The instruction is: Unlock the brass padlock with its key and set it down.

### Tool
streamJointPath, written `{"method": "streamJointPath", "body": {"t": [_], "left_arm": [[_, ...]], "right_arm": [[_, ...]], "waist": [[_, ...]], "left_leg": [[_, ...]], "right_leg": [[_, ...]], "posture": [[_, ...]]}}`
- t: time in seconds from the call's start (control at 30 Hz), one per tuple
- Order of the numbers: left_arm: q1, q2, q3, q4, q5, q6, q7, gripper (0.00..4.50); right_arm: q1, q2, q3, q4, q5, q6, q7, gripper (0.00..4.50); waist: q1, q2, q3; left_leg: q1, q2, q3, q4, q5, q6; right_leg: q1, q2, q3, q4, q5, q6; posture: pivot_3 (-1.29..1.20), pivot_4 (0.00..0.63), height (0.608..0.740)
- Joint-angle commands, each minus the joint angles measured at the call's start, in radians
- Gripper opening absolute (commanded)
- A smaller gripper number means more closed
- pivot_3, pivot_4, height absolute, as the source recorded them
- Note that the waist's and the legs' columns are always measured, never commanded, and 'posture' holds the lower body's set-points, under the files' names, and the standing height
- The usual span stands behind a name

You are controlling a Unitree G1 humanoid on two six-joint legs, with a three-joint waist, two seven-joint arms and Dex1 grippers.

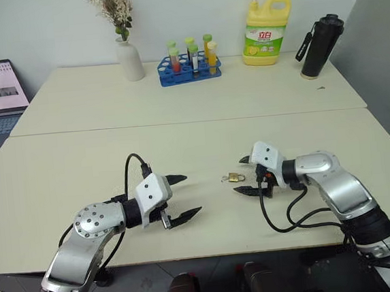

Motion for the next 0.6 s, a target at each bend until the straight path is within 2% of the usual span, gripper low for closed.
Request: {"method": "streamJointPath", "body": {"t": [0.03, 0.2, 0.6], "left_arm": [[-0.010, 0.004, 0.017, -0.041, -0.026, 0.005, -0.013, 4.50], [-0.013, 0.032, 0.029, -0.056, -0.067, 0.036, -0.061, 4.50], [-0.036, 0.046, 0.021, -0.027, -0.037, -0.002, -0.078, 4.50]], "right_arm": [[-0.006, 0.026, -0.025, 0.063, 0.030, -0.132, -0.010, 4.46], [-0.043, 0.031, -0.007, 0.182, 0.074, -0.165, 0.081, 4.46], [-0.110, 0.079, 0.015, 0.364, 0.037, -0.243, 0.071, 4.46]], "waist": [[0.000, 0.000, 0.000], [0.000, 0.000, 0.000], [0.000, 0.000, 0.000]], "left_leg": [[0.000, 0.000, 0.000, 0.000, 0.000, 0.000], [0.000, 0.000, 0.000, 0.000, 0.000, 0.000], [0.000, 0.000, 0.001, 0.000, 0.000, 0.000]], "right_leg": [[0.000, 0.000, 0.000, 0.000, 0.000, 0.000], [0.000, 0.001, 0.000, 0.000, 0.001, -0.002], [0.000, 0.001, 0.000, 0.000, 0.002, -0.003]], "posture": [[0.00, 0.150, 0.740], [0.00, 0.150, 0.740], [0.00, 0.150, 0.740]]}}
